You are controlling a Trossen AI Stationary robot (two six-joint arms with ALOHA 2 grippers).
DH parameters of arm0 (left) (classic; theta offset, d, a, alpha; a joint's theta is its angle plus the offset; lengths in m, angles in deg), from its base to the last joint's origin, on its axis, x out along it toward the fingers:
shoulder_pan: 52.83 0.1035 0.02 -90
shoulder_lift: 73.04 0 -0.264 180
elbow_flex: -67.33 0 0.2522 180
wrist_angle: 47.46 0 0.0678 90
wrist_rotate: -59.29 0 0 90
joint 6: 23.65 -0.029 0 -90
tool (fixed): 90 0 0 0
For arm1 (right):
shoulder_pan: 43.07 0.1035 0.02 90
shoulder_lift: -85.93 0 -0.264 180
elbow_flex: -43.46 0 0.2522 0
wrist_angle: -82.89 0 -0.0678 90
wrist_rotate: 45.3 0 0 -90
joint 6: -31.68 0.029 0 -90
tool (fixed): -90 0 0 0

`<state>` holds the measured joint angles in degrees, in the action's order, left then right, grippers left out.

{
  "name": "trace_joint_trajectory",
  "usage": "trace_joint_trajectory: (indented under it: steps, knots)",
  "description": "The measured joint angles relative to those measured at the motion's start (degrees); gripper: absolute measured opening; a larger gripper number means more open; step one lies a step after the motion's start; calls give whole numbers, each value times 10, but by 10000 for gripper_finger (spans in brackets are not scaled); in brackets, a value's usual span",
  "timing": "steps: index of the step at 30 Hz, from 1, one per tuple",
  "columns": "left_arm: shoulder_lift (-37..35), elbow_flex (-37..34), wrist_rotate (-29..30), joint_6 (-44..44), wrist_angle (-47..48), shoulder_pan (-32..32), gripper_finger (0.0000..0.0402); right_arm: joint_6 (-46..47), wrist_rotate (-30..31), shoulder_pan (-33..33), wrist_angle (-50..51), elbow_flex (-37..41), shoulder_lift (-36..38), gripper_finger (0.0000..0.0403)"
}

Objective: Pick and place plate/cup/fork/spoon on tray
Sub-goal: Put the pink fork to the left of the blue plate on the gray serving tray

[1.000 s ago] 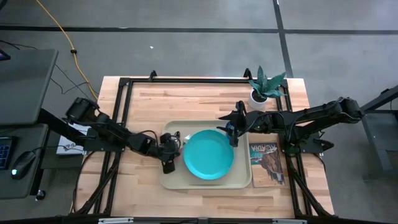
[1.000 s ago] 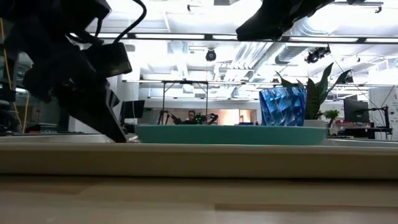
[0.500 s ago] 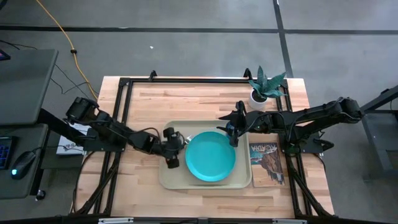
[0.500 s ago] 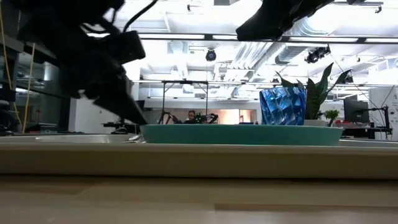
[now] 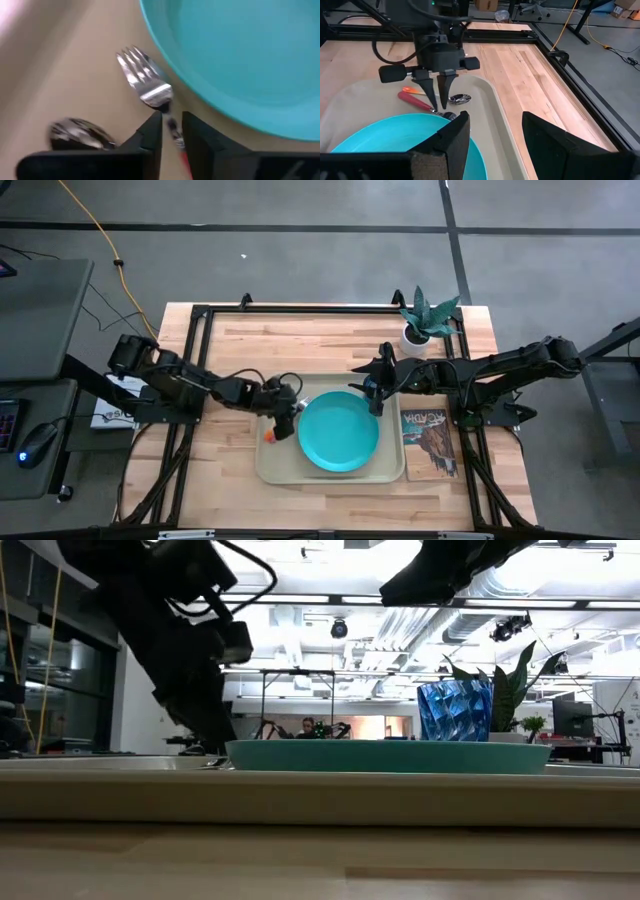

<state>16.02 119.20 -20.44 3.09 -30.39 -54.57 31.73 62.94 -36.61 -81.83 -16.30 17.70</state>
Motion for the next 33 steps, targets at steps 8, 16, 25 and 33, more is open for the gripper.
trace_joint_trajectory:
  steps: [8, 16, 25, 33]
  knots:
    - [0, 0, -78, 67, -1, 50, 119, 0, 0, 0, 0, 0, 0, 172]
    - [0, -4, -120, 101, -8, 69, 138, 0, 0, 0, 0, 0, 0, 172]
    - [4, -34, -151, 150, -81, 74, 137, 0, 0, 0, 0, 0, 0, 172]
    - [15, -35, -173, 152, -91, 74, 136, 0, 0, 0, 0, 0, 0, 172]
